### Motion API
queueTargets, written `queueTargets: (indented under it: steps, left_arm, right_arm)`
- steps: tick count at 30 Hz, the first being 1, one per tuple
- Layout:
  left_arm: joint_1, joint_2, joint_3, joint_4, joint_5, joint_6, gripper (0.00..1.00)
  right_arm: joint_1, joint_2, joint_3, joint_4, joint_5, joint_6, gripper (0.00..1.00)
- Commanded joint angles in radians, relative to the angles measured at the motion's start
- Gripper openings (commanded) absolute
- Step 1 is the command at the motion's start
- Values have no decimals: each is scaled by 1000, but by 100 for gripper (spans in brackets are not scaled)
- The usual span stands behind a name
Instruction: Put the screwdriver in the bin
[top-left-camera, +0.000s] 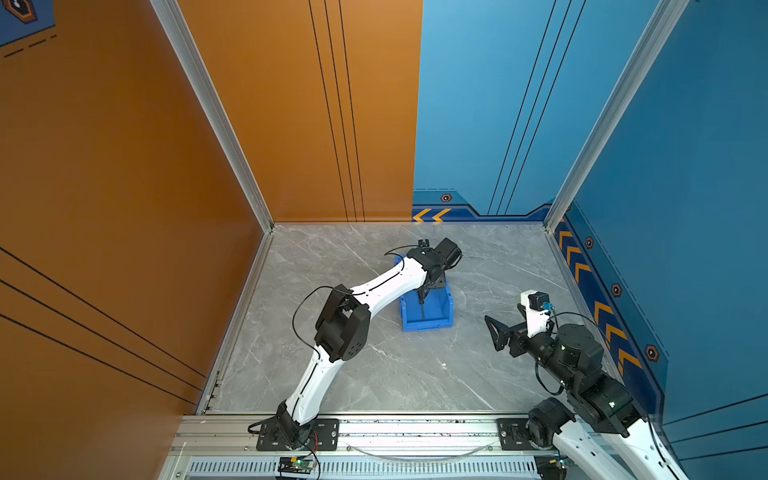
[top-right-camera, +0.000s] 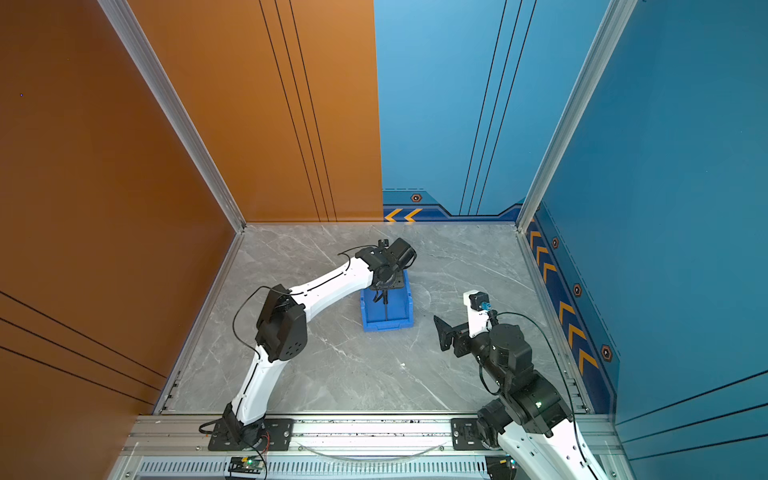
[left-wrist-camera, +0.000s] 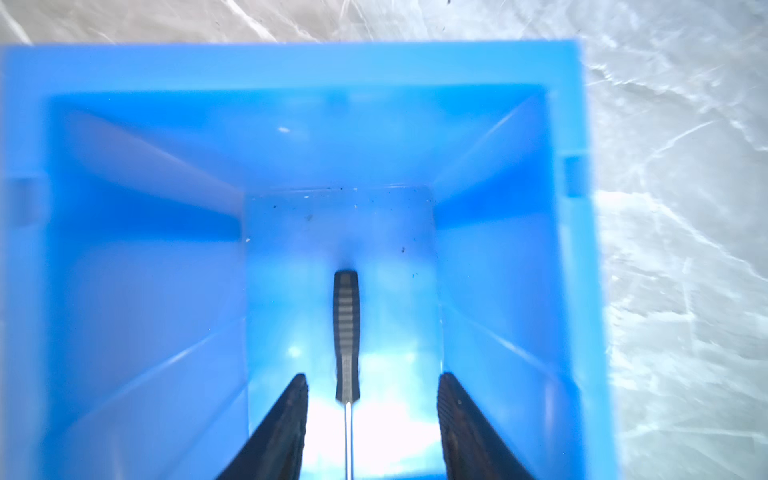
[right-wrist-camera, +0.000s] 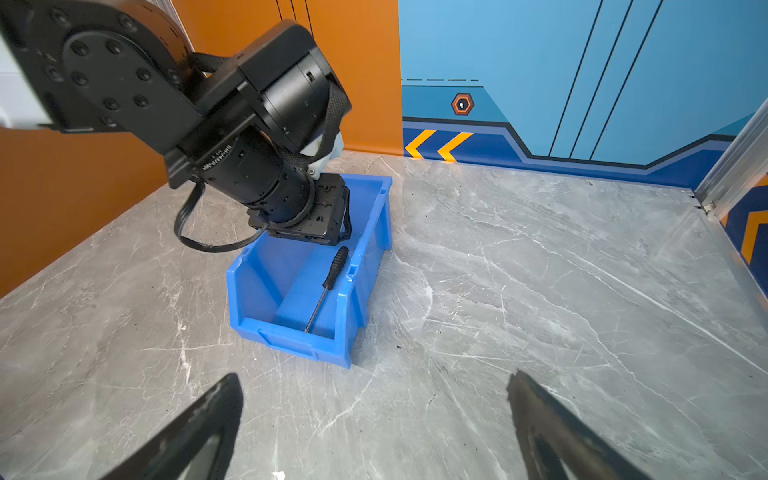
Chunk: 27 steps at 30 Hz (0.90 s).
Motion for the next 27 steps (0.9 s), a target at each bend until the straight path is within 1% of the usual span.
queueTargets:
  steps: [1, 5, 7, 8, 9, 12, 14, 17, 19, 21, 23, 25, 27]
  left_arm:
    - [-23, -123, -32, -44, -70, 23, 58]
    - [-43, -235, -75, -71, -93, 72, 64]
    - [-42, -290, -113, -72, -66, 113, 79]
    - [-38, -322, -140, -73, -53, 136, 91]
    - [-35, -358, -177, -71, -51, 151, 98]
    - [-16, -472, -284, -68, -30, 205, 98]
    - [-5, -545, -345, -68, -49, 254, 98]
    - [-5, -644, -411, -68, -122, 370, 98]
    - [7, -710, -462, -55, -172, 427, 98]
    - [31, -787, -543, 0, -178, 497, 98]
    - [66, -879, -652, 80, -169, 561, 98]
    - [104, -968, -757, 161, -167, 596, 98]
    - [148, -1066, -866, 253, -157, 615, 98]
  right_arm:
    - [-4, -2, -11, -25, 38, 16, 100]
    - [-7, 11, -17, -10, 72, 26, 100]
    - [-8, 10, -10, -16, 99, 44, 100]
    - [-8, 6, -9, -18, 107, 50, 100]
    - [-7, 0, -9, -19, 110, 53, 100]
    - [-8, -10, -15, -18, 135, 70, 100]
    - [-7, -6, -20, -12, 152, 72, 100]
    - [-9, 14, -22, 1, 167, 65, 100]
    - [-12, 25, -25, 29, 145, 53, 100]
    - [-13, 37, -39, 67, 122, 40, 100]
    - [-16, 57, -40, 83, 178, 58, 100]
    - [-23, 85, -32, 81, 234, 64, 100]
    - [-31, 111, -27, 82, 256, 44, 100]
